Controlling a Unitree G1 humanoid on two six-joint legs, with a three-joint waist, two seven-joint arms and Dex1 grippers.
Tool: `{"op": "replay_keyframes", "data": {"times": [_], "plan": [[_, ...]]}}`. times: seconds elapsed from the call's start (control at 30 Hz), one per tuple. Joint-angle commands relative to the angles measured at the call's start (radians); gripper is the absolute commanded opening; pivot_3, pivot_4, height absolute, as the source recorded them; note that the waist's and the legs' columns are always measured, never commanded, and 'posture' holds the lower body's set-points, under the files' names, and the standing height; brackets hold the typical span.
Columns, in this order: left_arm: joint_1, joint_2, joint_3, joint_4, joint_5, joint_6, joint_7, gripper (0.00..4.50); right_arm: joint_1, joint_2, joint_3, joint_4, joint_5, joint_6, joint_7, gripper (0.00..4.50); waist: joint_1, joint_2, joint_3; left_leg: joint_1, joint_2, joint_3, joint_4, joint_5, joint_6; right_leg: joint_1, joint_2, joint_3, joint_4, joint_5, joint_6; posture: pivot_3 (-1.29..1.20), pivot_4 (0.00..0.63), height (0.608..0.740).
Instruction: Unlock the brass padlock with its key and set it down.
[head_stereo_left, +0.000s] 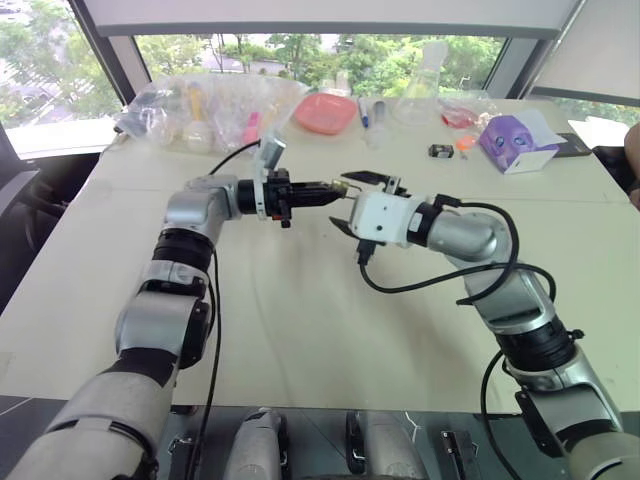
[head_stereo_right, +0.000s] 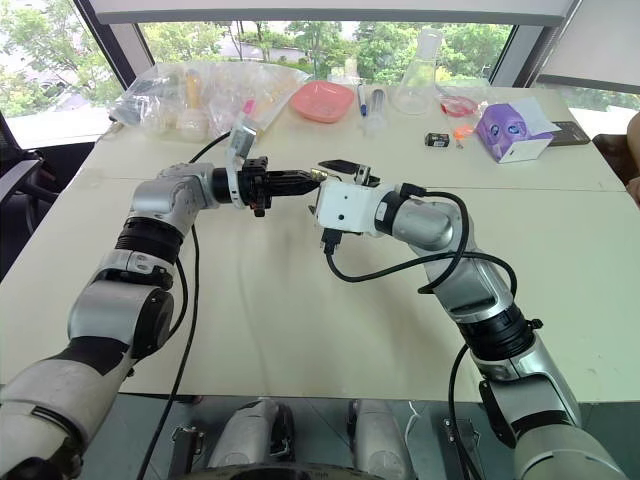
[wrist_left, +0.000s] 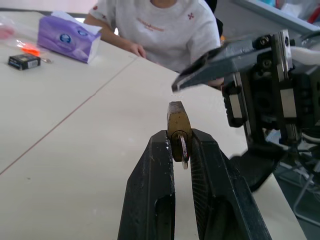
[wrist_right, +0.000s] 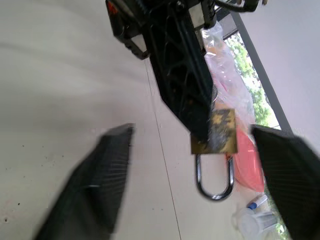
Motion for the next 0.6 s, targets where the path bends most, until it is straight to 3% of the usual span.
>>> {"op": "replay_keyframes", "data": {"times": [0.03,0.13,0.3,0.6], "plan": [[-0.008,0.012,0.030,-0.028,-0.026,0.009,0.002,0.00,0.035,-0.029,-0.045,-0.086,0.001,0.018,-0.004,4.46,0.002,0.000,0.000,0.000,0.000,0.000,0.000,0.000,0.000,0.000,0.000,0.000,0.000,0.000,0.000,0.00,0.150,0.733],[0.010,0.023,0.032,-0.050,-0.031,0.019,-0.002,0.00,0.092,0.046,-0.164,-0.208,0.142,0.215,-0.031,4.46,0.002,0.000,0.000,0.000,0.000,0.000,0.000,0.000,0.000,0.000,0.000,0.000,0.000,0.000,0.000,0.00,0.150,0.733],[0.036,0.029,0.041,-0.107,-0.062,0.062,0.003,0.00,0.046,0.203,-0.308,-0.293,0.269,0.453,-0.160,4.46,-0.001,0.000,0.000,0.000,0.000,-0.001,0.000,0.001,-0.002,0.000,0.000,0.000,0.002,0.000,0.000,0.00,0.150,0.733],[0.090,0.038,0.028,-0.322,-0.130,0.161,0.008,0.00,0.051,0.188,-0.238,-0.228,0.256,0.447,-0.242,4.46,0.001,0.000,0.000,0.000,0.000,-0.001,0.000,0.001,-0.001,0.000,0.000,0.000,0.001,0.000,0.000,0.00,0.150,0.733]]}}
